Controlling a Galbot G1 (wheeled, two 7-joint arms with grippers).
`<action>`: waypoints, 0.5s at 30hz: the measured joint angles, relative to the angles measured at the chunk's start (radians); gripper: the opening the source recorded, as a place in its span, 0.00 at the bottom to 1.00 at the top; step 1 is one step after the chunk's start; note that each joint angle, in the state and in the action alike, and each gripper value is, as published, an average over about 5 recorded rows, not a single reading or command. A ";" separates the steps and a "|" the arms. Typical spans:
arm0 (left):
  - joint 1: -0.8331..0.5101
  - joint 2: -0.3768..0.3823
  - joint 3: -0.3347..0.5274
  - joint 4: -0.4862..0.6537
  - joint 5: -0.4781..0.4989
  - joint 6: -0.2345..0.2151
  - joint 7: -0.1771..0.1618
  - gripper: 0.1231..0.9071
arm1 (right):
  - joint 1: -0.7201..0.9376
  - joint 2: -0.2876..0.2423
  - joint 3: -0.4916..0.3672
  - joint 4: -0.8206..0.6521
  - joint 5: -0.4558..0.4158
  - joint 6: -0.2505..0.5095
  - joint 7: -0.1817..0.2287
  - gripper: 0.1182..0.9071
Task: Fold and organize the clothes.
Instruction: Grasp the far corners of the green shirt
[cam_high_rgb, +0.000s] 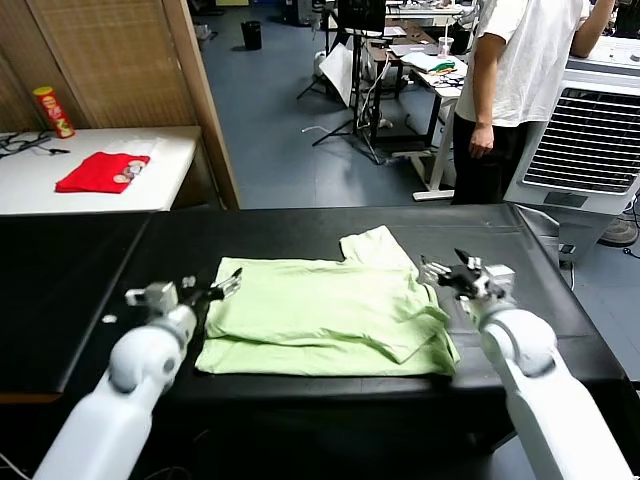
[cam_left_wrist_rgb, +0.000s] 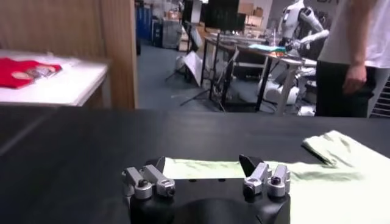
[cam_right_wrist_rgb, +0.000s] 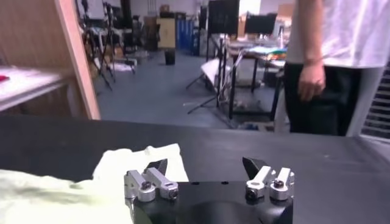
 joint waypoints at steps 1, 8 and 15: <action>-0.031 -0.006 0.014 0.036 0.004 0.003 0.004 0.86 | 0.028 0.009 -0.015 -0.038 -0.009 -0.002 -0.006 0.86; -0.165 -0.042 0.063 0.234 0.028 0.012 0.021 0.86 | 0.174 0.081 -0.073 -0.248 -0.058 -0.001 -0.037 0.86; -0.189 -0.051 0.071 0.311 0.044 0.027 0.031 0.86 | 0.232 0.140 -0.080 -0.367 -0.080 0.007 -0.065 0.86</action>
